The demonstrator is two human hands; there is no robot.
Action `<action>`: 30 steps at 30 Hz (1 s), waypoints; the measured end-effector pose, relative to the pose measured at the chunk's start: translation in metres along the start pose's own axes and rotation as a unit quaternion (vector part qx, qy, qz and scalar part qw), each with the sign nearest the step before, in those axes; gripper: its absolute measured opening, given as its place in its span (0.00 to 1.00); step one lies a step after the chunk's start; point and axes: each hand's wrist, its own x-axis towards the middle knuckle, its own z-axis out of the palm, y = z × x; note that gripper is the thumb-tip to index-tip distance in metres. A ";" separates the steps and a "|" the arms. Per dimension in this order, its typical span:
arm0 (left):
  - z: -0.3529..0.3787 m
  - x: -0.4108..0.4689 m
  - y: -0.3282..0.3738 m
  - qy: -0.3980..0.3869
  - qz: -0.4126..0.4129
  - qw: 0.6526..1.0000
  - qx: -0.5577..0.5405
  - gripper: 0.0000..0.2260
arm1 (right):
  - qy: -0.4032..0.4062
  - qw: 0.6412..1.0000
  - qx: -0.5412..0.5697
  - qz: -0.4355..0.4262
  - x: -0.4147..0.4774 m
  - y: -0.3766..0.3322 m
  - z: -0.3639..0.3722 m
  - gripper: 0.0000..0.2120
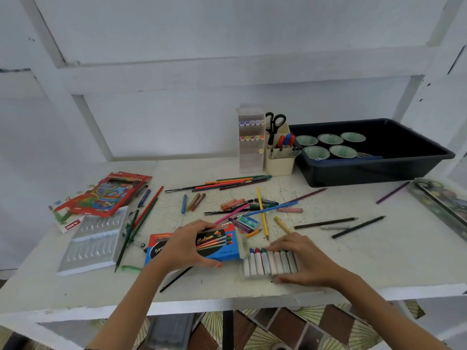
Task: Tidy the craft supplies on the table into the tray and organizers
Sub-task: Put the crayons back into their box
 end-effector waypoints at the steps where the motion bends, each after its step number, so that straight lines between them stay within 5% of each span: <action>1: -0.001 -0.001 -0.003 -0.004 0.000 1.000 -0.004 0.40 | 0.008 1.000 0.006 0.000 0.000 0.000 -0.001 0.29; 16: 0.005 0.002 -0.014 -0.030 0.016 0.999 -0.012 0.41 | 0.152 0.987 0.034 0.037 -0.001 0.007 -0.013 0.26; 30: 0.027 0.015 -0.011 -0.003 0.021 0.999 -0.027 0.40 | 0.105 0.993 0.039 0.028 0.007 -0.002 0.000 0.27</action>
